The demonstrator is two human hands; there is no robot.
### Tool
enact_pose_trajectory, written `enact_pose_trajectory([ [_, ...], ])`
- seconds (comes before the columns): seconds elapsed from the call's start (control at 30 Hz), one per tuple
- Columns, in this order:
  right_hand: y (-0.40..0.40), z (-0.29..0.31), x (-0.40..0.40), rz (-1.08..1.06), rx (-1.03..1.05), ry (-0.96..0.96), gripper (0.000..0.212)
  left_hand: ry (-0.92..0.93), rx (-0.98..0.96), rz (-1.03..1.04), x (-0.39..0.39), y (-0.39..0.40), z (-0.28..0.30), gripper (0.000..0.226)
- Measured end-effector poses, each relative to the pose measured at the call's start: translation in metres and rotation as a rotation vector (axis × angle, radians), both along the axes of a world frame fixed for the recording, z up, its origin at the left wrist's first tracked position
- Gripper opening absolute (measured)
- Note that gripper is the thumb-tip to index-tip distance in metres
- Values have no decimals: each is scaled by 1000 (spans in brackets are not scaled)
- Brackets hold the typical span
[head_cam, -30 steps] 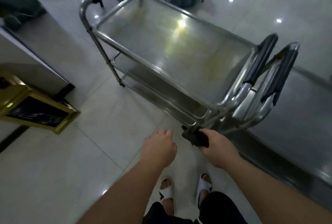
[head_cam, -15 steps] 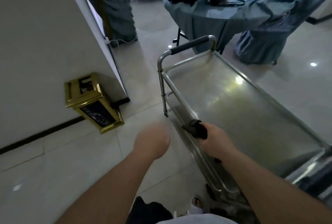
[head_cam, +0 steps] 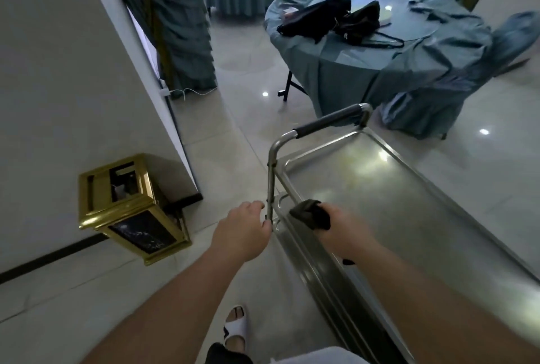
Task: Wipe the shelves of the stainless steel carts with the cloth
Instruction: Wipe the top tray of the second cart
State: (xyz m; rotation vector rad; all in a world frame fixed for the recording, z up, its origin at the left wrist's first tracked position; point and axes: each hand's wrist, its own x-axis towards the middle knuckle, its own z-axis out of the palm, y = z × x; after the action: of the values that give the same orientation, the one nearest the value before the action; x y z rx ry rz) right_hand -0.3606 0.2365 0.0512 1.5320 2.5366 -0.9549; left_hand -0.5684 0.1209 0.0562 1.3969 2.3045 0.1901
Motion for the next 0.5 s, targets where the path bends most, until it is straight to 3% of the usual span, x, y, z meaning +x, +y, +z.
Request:
enact_pose_trajectory([
  [0.23, 62, 12, -60, -230, -72, 44, 48, 5, -17, -167, -91, 98, 4, 46],
  [0.5, 122, -19, -66, -355, -160, 72, 48, 42, -71, -297, -100, 191, -12, 41],
])
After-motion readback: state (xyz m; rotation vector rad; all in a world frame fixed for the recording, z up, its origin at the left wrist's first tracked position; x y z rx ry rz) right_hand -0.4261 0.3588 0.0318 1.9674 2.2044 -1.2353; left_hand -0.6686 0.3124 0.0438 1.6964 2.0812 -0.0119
